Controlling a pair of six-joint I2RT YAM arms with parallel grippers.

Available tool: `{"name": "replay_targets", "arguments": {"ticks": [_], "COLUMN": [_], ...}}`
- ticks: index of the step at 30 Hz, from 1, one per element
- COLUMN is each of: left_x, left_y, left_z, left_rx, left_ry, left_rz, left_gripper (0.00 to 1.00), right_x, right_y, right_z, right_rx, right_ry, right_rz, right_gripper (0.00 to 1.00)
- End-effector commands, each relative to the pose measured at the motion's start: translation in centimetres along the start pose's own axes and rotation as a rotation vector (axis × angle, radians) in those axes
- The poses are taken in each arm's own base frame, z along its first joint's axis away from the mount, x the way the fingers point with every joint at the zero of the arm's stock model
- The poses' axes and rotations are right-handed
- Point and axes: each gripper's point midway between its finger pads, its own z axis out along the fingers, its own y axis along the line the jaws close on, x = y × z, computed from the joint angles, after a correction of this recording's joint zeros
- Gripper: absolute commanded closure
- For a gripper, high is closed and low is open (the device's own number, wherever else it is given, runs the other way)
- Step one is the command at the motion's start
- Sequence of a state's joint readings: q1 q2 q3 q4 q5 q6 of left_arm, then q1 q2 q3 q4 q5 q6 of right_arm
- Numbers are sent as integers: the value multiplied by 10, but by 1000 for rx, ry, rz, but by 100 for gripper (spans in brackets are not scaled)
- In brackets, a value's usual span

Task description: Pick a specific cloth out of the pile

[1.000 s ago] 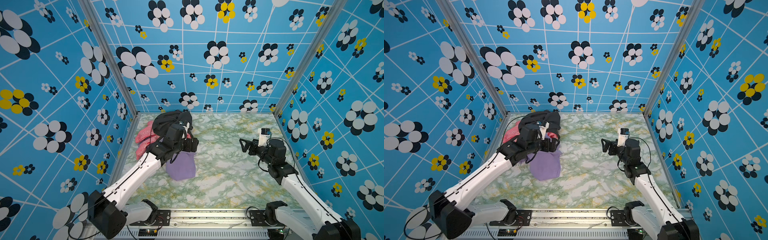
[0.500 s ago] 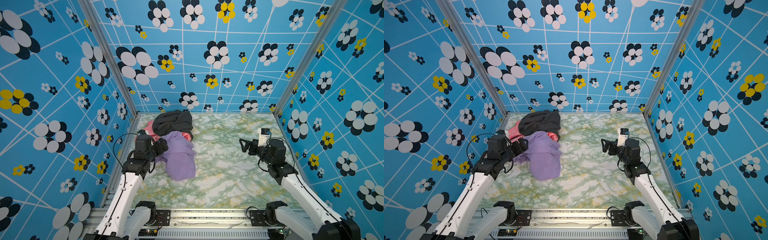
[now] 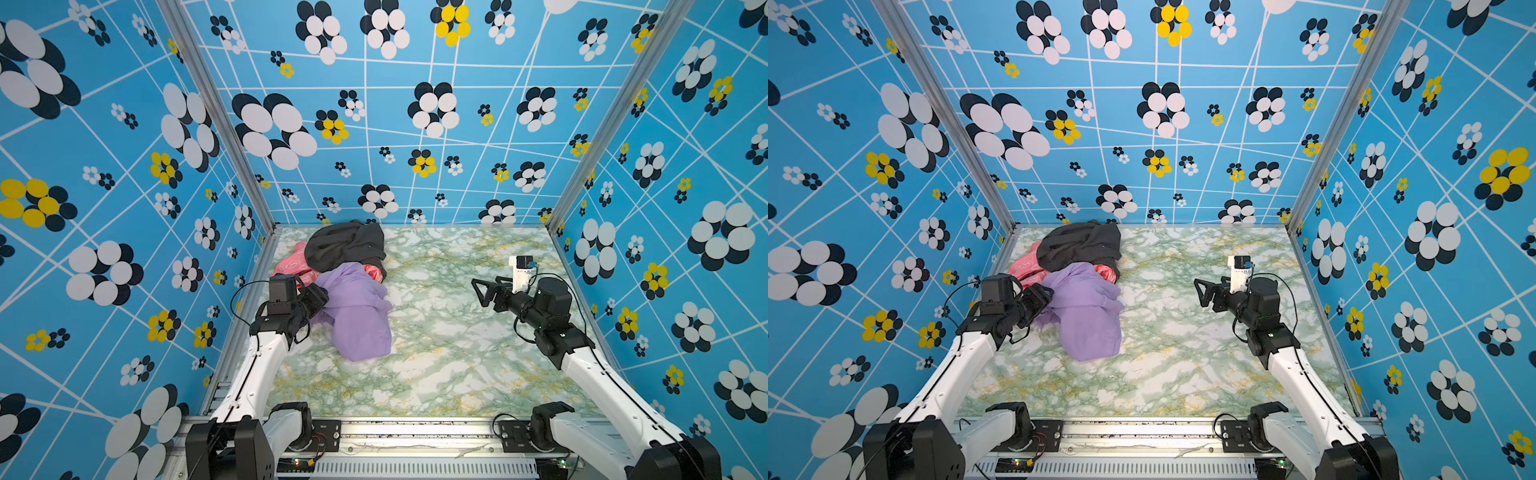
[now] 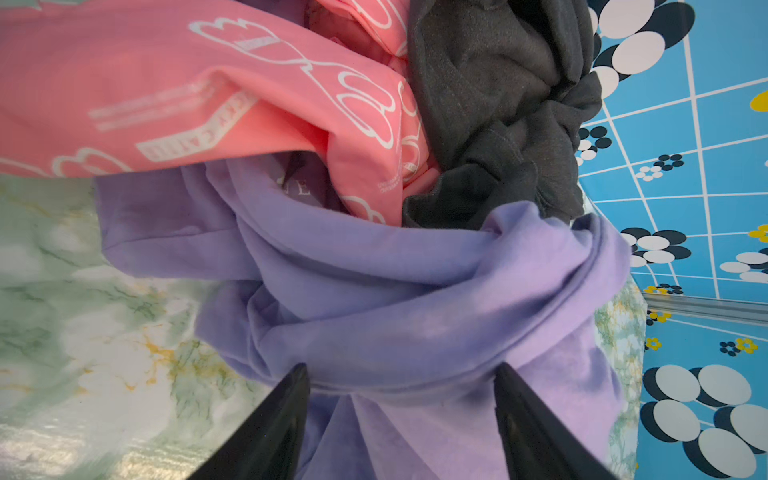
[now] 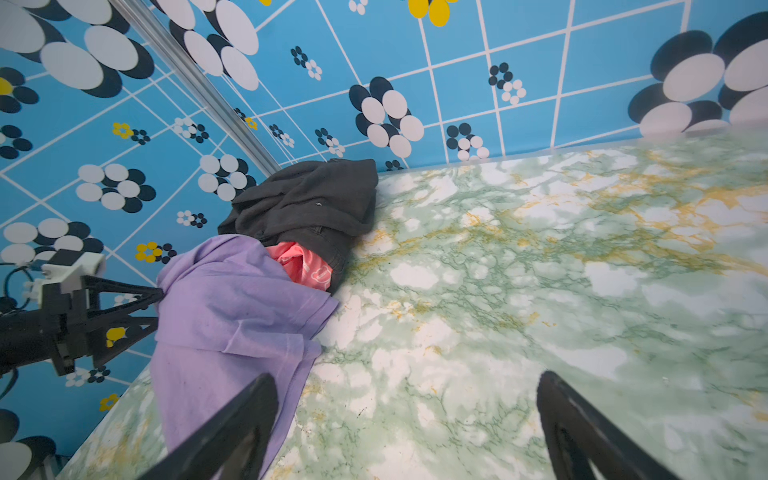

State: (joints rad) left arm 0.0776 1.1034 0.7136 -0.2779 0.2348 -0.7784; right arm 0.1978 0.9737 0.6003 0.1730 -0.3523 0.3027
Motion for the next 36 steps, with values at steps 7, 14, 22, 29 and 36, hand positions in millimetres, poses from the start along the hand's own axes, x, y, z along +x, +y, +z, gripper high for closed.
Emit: {"name": "replay_targets", "arguments": {"ticks": [7,14,22,29,36], "left_x": [-9,-31,-74,-117,-153], "left_y": [-9,-29,-77,-120,-161], "left_z": [12,-20,-75,-118,-159], "left_rx": [59,72,135,178,234], "left_ry": [6,-78,-231,-373,-492], "left_rz": [-30,26,111,163,210], "left_gripper": [88,100,100,100,100], "right_x": [1,3,3,5,5], "right_y": [23,22,18,16,15], "right_z": [1,1,2,1,0], "right_rx": [-108,-99,-80,-65,-57], "right_ry": [6,9,7,11,14], "right_rz": [-55,-59,-47,-41,-47], "right_gripper": [1,1,1,1,1]}}
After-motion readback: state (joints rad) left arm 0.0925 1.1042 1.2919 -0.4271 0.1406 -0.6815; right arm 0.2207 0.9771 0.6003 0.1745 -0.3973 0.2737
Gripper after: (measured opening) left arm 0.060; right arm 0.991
